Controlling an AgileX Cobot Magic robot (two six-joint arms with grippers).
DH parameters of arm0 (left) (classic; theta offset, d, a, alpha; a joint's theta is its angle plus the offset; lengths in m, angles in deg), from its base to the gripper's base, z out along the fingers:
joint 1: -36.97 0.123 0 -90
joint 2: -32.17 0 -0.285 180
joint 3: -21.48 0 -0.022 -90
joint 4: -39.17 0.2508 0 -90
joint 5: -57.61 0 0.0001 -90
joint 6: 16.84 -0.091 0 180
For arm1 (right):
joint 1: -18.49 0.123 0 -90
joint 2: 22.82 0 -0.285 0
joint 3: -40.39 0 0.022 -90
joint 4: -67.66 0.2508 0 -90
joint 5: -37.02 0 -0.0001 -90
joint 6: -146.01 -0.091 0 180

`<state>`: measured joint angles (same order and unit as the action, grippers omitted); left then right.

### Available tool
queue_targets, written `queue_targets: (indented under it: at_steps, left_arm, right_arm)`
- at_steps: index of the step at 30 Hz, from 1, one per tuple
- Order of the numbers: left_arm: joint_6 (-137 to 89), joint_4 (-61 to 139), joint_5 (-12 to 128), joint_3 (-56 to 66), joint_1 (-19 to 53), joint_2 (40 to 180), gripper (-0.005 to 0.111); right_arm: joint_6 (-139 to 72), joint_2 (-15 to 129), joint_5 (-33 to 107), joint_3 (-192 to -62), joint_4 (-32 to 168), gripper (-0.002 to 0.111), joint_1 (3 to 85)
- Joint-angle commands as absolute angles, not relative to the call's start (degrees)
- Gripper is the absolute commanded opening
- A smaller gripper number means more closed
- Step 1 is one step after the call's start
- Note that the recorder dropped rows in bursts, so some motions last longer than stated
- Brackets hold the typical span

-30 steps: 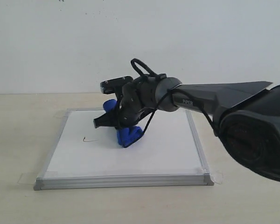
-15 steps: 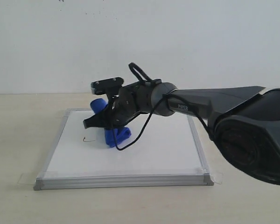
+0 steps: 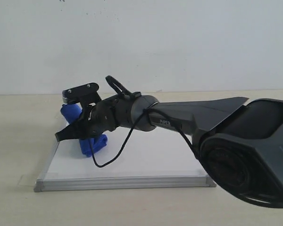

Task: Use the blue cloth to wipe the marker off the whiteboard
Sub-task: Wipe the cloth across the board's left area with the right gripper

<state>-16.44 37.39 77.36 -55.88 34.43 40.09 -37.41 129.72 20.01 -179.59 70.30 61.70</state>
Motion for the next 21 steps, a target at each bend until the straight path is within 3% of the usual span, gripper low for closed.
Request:
queue_targets:
  at_steps: [1,10,15,21]
  left_arm:
    - [-16.5,36.8,76.9,-55.7,34.5,40.0,0.004]
    - [-16.5,36.8,76.9,-55.7,34.5,40.0,0.004]
    - [-16.5,36.8,76.9,-55.7,34.5,40.0,0.004]
    - [-16.5,36.8,76.9,-55.7,34.5,40.0,0.004]
  right_arm:
    - [-34.7,129.7,18.5,-179.8,69.7,-0.001,60.9]
    - [-38.3,132.5,20.8,-179.8,63.8,-0.001,57.3]
    - [-38.3,133.7,26.9,-179.8,66.4,-0.001,59.7]
    - [-37.0,133.5,21.8,-182.0,67.0,-0.001,62.5]
